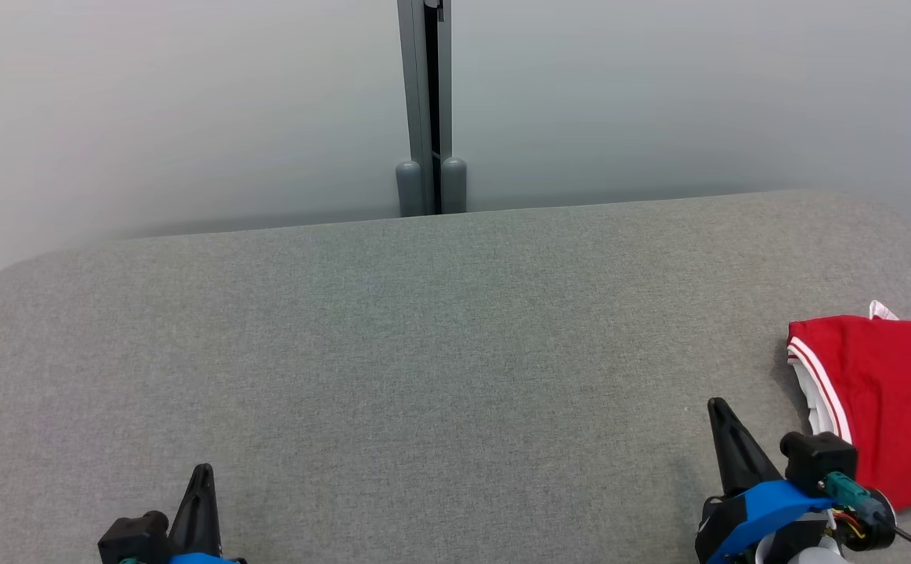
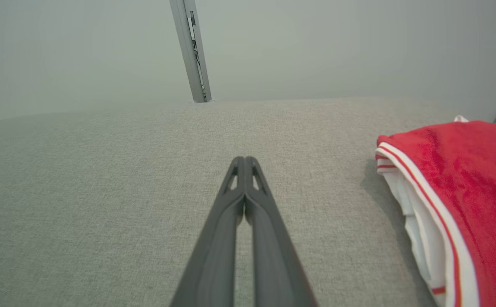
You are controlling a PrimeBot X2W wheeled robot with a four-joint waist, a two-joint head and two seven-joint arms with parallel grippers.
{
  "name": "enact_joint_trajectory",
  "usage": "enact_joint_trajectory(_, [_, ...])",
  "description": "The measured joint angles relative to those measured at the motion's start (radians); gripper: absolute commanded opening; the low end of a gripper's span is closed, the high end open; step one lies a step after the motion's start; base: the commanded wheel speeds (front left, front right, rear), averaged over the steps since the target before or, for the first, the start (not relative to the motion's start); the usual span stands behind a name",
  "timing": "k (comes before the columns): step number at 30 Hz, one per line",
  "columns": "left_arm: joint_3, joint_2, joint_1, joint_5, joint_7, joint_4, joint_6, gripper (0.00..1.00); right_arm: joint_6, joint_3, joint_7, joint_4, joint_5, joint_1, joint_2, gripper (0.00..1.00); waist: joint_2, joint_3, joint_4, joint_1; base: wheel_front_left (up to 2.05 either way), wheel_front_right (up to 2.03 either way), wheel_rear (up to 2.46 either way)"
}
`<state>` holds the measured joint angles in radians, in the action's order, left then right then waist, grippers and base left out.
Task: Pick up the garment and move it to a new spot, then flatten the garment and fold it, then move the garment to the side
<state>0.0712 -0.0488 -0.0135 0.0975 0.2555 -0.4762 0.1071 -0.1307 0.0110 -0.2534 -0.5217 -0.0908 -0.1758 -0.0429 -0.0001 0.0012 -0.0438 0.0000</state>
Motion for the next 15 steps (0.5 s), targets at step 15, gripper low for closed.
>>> enact_joint_trajectory(15, [0.011,0.003,0.005,0.282,-0.073,0.029,0.001,0.00,0.000,0.020,0.072,0.039,-0.282,0.013,0.002,0.00,0.0000,0.000,0.005,0.0000,0.00,0.00,0.00])
